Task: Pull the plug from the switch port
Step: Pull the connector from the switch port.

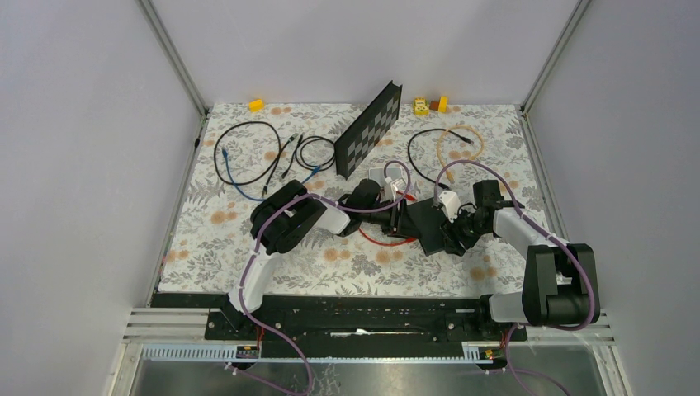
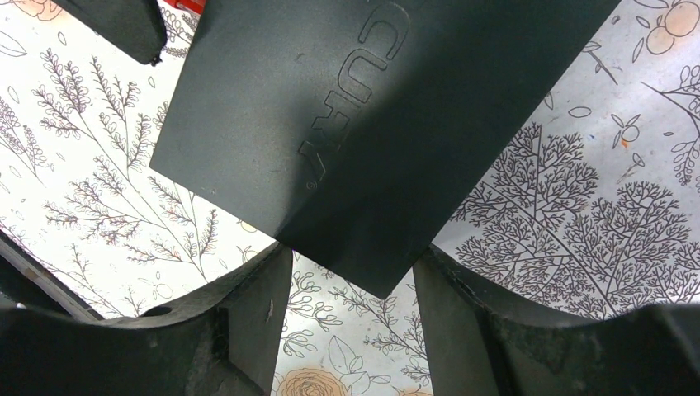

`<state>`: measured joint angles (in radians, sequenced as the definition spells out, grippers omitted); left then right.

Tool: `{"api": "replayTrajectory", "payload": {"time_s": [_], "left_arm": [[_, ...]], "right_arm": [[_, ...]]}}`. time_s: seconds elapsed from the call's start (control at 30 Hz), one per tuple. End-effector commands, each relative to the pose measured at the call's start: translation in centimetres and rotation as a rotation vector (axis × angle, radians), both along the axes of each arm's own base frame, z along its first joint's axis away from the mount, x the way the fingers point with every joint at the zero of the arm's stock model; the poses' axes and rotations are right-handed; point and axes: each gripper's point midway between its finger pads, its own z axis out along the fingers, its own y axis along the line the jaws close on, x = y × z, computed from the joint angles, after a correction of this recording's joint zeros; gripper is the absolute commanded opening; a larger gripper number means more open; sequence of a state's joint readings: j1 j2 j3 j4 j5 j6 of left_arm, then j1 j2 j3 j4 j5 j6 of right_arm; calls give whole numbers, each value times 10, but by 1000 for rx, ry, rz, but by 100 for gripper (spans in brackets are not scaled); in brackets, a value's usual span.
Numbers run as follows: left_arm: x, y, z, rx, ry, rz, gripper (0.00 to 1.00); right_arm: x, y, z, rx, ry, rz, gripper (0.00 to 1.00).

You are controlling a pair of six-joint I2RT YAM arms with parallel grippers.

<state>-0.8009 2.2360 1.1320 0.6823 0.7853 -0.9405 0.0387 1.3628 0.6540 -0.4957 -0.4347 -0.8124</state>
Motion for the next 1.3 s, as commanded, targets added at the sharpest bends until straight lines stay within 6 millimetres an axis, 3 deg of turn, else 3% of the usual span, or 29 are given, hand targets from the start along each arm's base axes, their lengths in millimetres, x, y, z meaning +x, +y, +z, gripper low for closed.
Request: {"api": "replayTrajectory", "payload": {"time_s": [0.0, 0.47, 1.27], "left_arm": [[-20, 14, -36, 102, 63, -13, 48], [-17, 9, -37, 97, 85, -11, 38], [-12, 6, -40, 122, 94, -3, 30]], "right_arm": [[-2, 7, 4, 19, 10, 25, 62], [-1, 4, 4, 8, 3, 15, 61], [-2, 5, 6, 12, -3, 8, 61]]}}
